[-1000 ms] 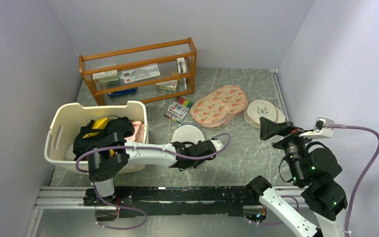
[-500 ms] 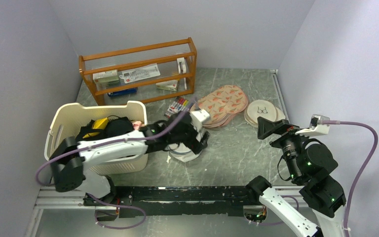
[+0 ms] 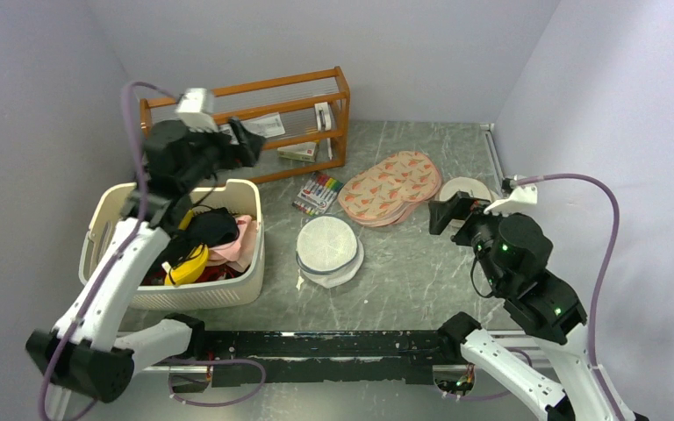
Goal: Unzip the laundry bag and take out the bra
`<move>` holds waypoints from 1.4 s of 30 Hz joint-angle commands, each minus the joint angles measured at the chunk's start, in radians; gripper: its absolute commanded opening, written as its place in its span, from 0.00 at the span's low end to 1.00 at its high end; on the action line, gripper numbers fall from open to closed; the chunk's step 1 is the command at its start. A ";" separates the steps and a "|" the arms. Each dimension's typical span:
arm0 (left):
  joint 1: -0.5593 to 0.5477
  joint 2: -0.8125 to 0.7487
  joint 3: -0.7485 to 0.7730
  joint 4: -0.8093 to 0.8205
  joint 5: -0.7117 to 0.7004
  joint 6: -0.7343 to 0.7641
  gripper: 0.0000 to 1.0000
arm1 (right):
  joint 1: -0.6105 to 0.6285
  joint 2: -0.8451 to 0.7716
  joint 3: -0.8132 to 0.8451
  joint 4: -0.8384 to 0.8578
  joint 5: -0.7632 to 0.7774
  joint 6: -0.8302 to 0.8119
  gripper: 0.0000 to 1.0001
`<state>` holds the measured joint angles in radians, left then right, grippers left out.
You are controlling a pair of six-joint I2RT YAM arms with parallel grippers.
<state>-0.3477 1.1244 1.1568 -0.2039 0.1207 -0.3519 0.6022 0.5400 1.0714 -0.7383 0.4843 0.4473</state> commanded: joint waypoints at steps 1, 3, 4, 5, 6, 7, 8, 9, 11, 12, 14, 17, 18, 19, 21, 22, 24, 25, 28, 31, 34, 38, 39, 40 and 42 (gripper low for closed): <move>0.120 -0.124 0.123 -0.106 -0.108 0.056 0.99 | 0.000 0.054 0.034 0.045 -0.028 -0.045 1.00; 0.143 -0.172 0.152 -0.145 -0.192 0.083 0.99 | 0.000 0.092 0.055 0.052 -0.037 -0.067 1.00; 0.146 -0.194 0.170 -0.166 -0.222 0.097 0.99 | 0.000 0.116 0.068 0.054 -0.038 -0.083 1.00; 0.145 -0.219 0.193 -0.184 -0.240 0.110 0.99 | 0.000 0.136 0.087 0.056 -0.038 -0.098 1.00; 0.145 -0.246 0.210 -0.199 -0.256 0.120 0.99 | 0.000 0.156 0.106 0.058 -0.036 -0.119 1.00; 0.145 -0.275 0.224 -0.210 -0.269 0.128 0.99 | 0.000 0.178 0.128 0.059 -0.030 -0.137 1.00; 0.145 -0.307 0.238 -0.216 -0.279 0.134 0.99 | 0.000 0.200 0.155 0.057 -0.022 -0.152 1.00; 0.145 -0.340 0.250 -0.220 -0.285 0.147 0.99 | 0.000 0.229 0.183 0.052 -0.015 -0.167 1.00; 0.145 -0.407 0.267 -0.217 -0.301 0.169 0.99 | 0.001 0.263 0.246 0.049 -0.014 -0.210 1.00; 0.144 -0.438 0.277 -0.215 -0.312 0.180 0.99 | -0.001 0.277 0.280 0.050 -0.022 -0.231 1.00; 0.144 -0.486 0.300 -0.215 -0.342 0.199 0.99 | -0.001 0.300 0.350 0.040 -0.023 -0.257 1.00; 0.144 -0.538 0.327 -0.198 -0.376 0.225 0.99 | 0.000 0.319 0.456 0.036 -0.011 -0.291 1.00; 0.144 -0.550 0.333 -0.190 -0.374 0.236 0.99 | -0.001 0.322 0.481 0.039 -0.008 -0.301 1.00; 0.144 -0.556 0.342 -0.185 -0.371 0.246 0.99 | -0.001 0.320 0.500 0.047 -0.007 -0.311 1.00; 0.144 -0.554 0.370 -0.189 -0.371 0.258 0.99 | -0.001 0.309 0.536 0.068 -0.010 -0.330 1.00; 0.143 -0.551 0.384 -0.195 -0.374 0.261 0.99 | 0.000 0.298 0.545 0.083 -0.015 -0.338 1.00; 0.143 -0.544 0.400 -0.201 -0.375 0.267 0.99 | -0.001 0.265 0.555 0.120 -0.026 -0.350 1.00; 0.143 -0.544 0.405 -0.200 -0.374 0.267 0.99 | 0.000 0.246 0.553 0.139 -0.031 -0.356 1.00; 0.143 -0.541 0.409 -0.194 -0.371 0.264 0.99 | -0.001 0.187 0.533 0.198 -0.024 -0.363 1.00; 0.143 -0.537 0.409 -0.188 -0.363 0.257 0.99 | 0.000 0.150 0.506 0.233 -0.007 -0.367 1.00; 0.143 -0.528 0.412 -0.187 -0.355 0.250 0.99 | -0.001 0.139 0.501 0.234 0.020 -0.371 1.00; 0.143 -0.516 0.412 -0.194 -0.351 0.244 0.99 | -0.001 0.129 0.489 0.235 0.034 -0.375 1.00; 0.143 -0.511 0.411 -0.198 -0.351 0.242 0.99 | -0.001 0.127 0.484 0.237 0.038 -0.375 1.00; 0.143 -0.508 0.411 -0.204 -0.350 0.238 0.99 | -0.001 0.124 0.481 0.238 0.041 -0.374 1.00; 0.142 -0.504 0.409 -0.212 -0.345 0.233 0.99 | -0.001 0.123 0.471 0.231 0.076 -0.363 1.00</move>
<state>-0.2100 0.5999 1.5513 -0.3950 -0.2356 -0.1116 0.6022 0.6693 1.5589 -0.5198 0.5056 0.0898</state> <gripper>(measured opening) 0.990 0.996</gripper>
